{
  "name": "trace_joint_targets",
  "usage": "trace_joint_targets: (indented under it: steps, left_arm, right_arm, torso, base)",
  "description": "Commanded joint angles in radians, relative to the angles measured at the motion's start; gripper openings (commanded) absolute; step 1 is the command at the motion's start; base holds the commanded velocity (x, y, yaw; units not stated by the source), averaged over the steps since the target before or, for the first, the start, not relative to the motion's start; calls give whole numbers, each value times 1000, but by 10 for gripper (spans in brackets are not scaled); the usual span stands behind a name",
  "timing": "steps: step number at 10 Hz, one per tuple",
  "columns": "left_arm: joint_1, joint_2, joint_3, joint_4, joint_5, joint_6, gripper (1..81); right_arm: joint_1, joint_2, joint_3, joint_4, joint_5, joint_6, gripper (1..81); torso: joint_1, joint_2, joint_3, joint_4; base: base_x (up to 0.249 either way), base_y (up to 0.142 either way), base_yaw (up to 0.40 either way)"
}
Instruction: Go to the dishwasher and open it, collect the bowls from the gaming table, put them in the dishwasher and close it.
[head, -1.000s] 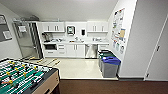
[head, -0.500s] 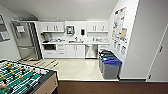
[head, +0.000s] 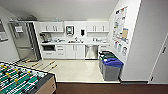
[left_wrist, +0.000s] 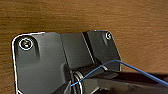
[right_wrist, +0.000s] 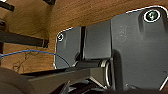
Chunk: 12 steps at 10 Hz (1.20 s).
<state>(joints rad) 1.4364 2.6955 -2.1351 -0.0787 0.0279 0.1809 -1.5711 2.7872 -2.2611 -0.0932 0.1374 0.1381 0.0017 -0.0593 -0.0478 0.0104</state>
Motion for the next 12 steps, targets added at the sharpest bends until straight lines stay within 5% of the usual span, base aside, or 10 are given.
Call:
trace_joint_targets:
  steps: [1,12]
  left_arm:
    - [-60,-15,17,-7,55,2,811]
    - [-59,-14,15,-6,55,3,811]
  right_arm:
    - [48,-9,9,-16,-45,-5,811]
    - [53,-12,0,-16,-45,-5,811]
  torso:
    - [0,0,0,0]
    - [0,0,0,0]
  base:
    - [142,0,0]
    - [161,0,0]
